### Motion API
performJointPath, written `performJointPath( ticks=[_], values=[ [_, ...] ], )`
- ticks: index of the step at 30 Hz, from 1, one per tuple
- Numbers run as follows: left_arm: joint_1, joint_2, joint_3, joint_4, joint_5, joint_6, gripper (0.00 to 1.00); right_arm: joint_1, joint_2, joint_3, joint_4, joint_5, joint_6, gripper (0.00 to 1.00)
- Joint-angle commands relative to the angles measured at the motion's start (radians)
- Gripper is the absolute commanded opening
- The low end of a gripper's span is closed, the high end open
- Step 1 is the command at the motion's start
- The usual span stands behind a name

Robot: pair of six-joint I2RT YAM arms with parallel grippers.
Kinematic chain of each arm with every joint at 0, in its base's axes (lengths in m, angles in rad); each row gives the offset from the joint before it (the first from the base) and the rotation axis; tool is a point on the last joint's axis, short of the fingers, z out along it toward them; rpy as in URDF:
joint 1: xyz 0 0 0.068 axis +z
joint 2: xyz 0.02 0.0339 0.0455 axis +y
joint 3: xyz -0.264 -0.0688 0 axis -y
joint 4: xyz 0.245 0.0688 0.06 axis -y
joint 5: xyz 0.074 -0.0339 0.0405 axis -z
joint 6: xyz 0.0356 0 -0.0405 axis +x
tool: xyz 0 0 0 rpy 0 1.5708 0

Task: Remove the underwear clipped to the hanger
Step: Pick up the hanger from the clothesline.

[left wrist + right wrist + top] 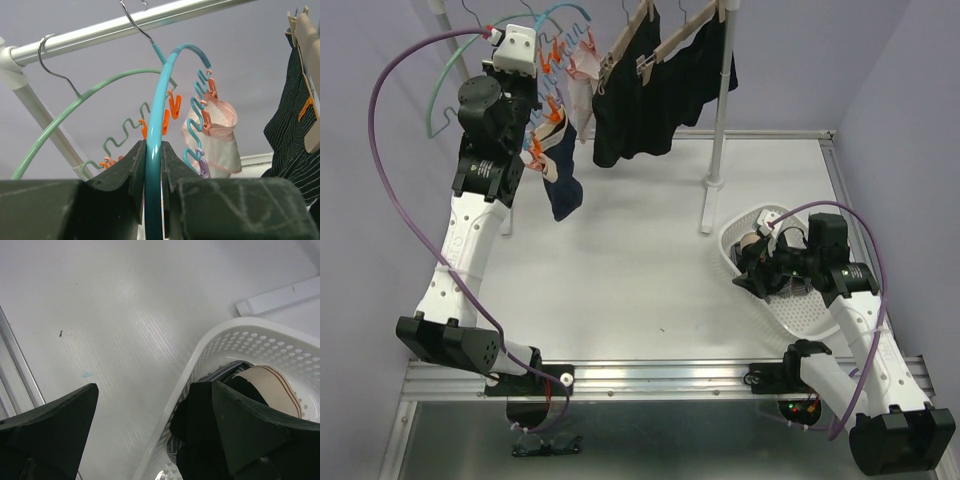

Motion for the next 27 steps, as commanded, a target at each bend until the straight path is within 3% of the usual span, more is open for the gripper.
performJointPath(
  ticks=[1, 12, 27],
  values=[
    [0.000, -0.038, 0.013, 0.208, -0.008, 0.026, 0.00, -0.012, -0.016, -0.003, 0.014, -0.007, -0.002, 1.00],
    [0.000, -0.056, 0.021, 0.295, 0.028, 0.068, 0.00, -0.016, -0.016, -0.003, 0.014, -0.007, -0.002, 1.00],
    [0.000, -0.145, -0.126, 0.360, 0.047, 0.114, 0.00, -0.015, -0.016, -0.005, 0.014, -0.011, -0.004, 1.00]
  ],
)
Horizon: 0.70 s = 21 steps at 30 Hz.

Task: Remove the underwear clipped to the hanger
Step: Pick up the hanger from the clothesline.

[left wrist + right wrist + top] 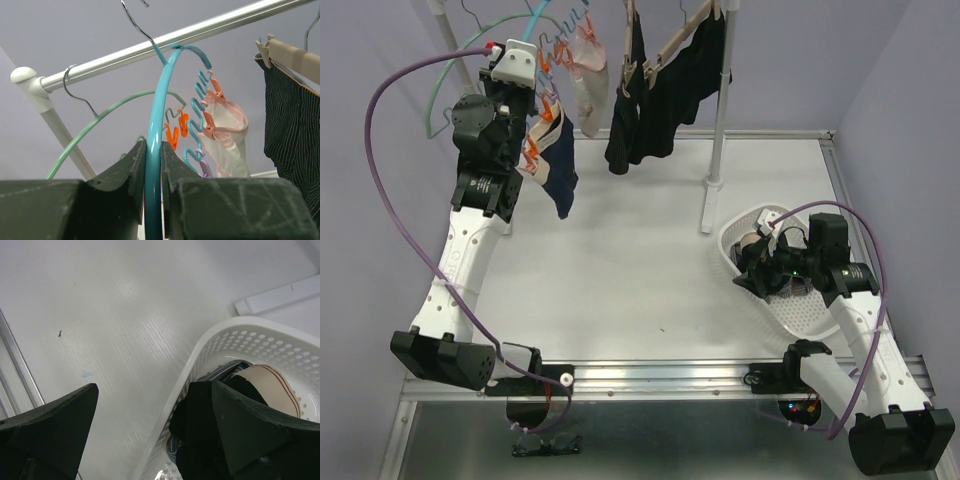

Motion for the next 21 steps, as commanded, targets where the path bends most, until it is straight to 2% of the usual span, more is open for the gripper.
performJointPath(
  ticks=[1, 12, 21],
  values=[
    [0.000, -0.077, -0.016, 0.195, 0.017, 0.016, 0.00, -0.009, -0.016, -0.005, 0.014, -0.011, -0.002, 1.00],
    [0.000, -0.219, -0.244, 0.208, 0.027, -0.028, 0.00, -0.012, -0.016, -0.007, 0.014, -0.016, -0.007, 1.00],
    [0.000, -0.439, -0.498, 0.186, 0.114, -0.142, 0.00, -0.011, -0.017, -0.010, 0.014, -0.017, -0.008, 1.00]
  ],
)
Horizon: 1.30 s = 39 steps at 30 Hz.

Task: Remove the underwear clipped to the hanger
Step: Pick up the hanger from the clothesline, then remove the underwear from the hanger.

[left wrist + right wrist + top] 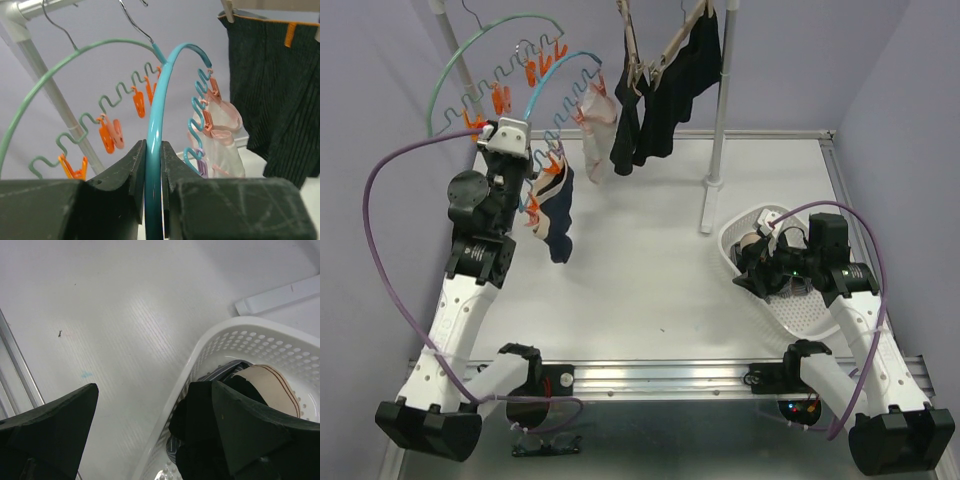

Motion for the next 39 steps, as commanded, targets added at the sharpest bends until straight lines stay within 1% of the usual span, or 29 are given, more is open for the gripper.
performJointPath(
  ticks=[1, 5, 8, 10, 13, 15, 18, 25, 29, 33, 37, 39],
  values=[
    [0.000, -0.172, -0.103, 0.114, 0.086, -0.093, 0.00, -0.011, -0.017, -0.008, 0.014, -0.017, -0.010, 1.00],
    [0.000, -0.308, -0.253, 0.054, 0.155, -0.157, 0.00, -0.011, -0.023, -0.017, 0.012, -0.024, -0.023, 1.00],
    [0.000, -0.407, -0.327, -0.012, 0.203, -0.217, 0.00, -0.012, -0.034, -0.020, 0.012, -0.034, -0.030, 1.00],
    [0.000, -0.468, -0.348, -0.075, 0.217, -0.260, 0.00, -0.011, -0.037, -0.025, 0.012, -0.044, -0.033, 1.00],
    [0.000, -0.518, -0.361, -0.171, 0.220, -0.300, 0.00, -0.012, -0.030, -0.023, 0.011, -0.052, -0.039, 1.00],
    [0.000, -0.533, -0.358, -0.251, 0.223, -0.327, 0.00, -0.011, -0.023, -0.025, 0.009, -0.055, -0.040, 1.00],
    [0.000, -0.541, -0.348, -0.328, 0.234, -0.386, 0.00, -0.012, -0.019, -0.023, 0.009, -0.061, -0.043, 1.00],
    [0.000, -0.562, -0.313, -0.478, 0.299, -0.409, 0.00, -0.011, -0.007, -0.007, -0.014, -0.063, -0.062, 1.00],
    [0.000, -0.572, -0.295, -0.487, 0.367, -0.407, 0.00, -0.011, 0.009, 0.032, -0.049, -0.067, -0.079, 1.00],
    [0.000, -0.562, -0.299, -0.475, 0.457, -0.409, 0.00, -0.011, 0.055, 0.090, -0.090, -0.113, -0.086, 1.00],
    [0.000, -0.559, -0.328, -0.412, 0.578, -0.427, 0.00, -0.009, 0.114, 0.145, -0.123, -0.173, -0.076, 1.00],
    [-0.002, -0.559, -0.345, -0.386, 0.611, -0.441, 0.00, -0.011, 0.138, 0.165, -0.126, -0.187, -0.062, 1.00]
  ],
)
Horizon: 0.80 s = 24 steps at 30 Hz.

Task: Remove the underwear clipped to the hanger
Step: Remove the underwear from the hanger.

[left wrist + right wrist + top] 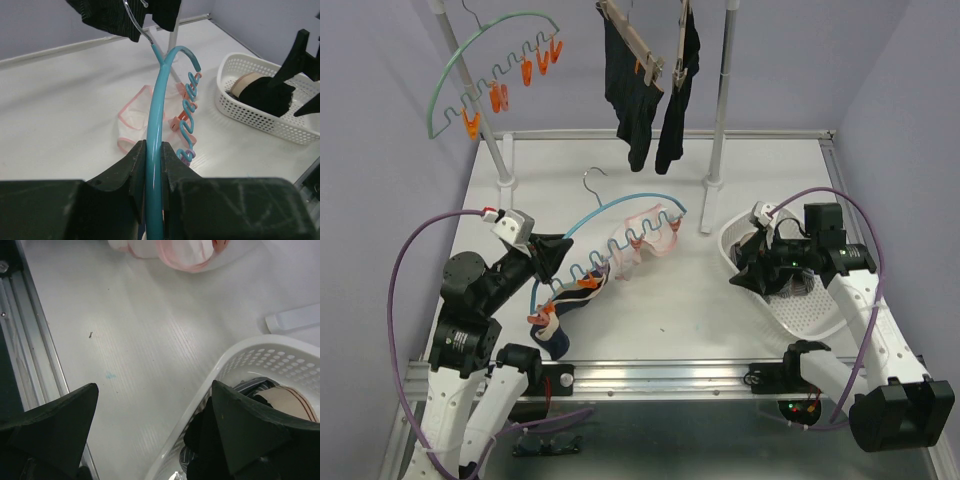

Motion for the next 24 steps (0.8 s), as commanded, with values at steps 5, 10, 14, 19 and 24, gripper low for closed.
performJointPath(
  ticks=[5, 10, 14, 19, 24],
  values=[
    [-0.002, -0.014, -0.014, 0.280, 0.205, -0.120, 0.00, -0.006, 0.105, 0.153, -0.020, -0.107, 0.061, 1.00],
    [-0.002, 0.003, -0.032, 0.410, 0.255, -0.218, 0.00, -0.006, 0.183, 0.226, -0.006, -0.127, 0.146, 1.00],
    [-0.002, 0.021, -0.026, 0.461, 0.258, -0.275, 0.00, -0.006, 0.220, 0.297, 0.024, -0.115, 0.221, 1.00],
    [-0.002, 0.040, -0.008, 0.479, 0.241, -0.331, 0.00, -0.006, 0.210, 0.377, 0.055, -0.096, 0.282, 1.00],
    [-0.002, 0.058, 0.023, 0.480, 0.222, -0.388, 0.00, -0.005, 0.188, 0.438, 0.070, -0.071, 0.316, 1.00]
  ],
)
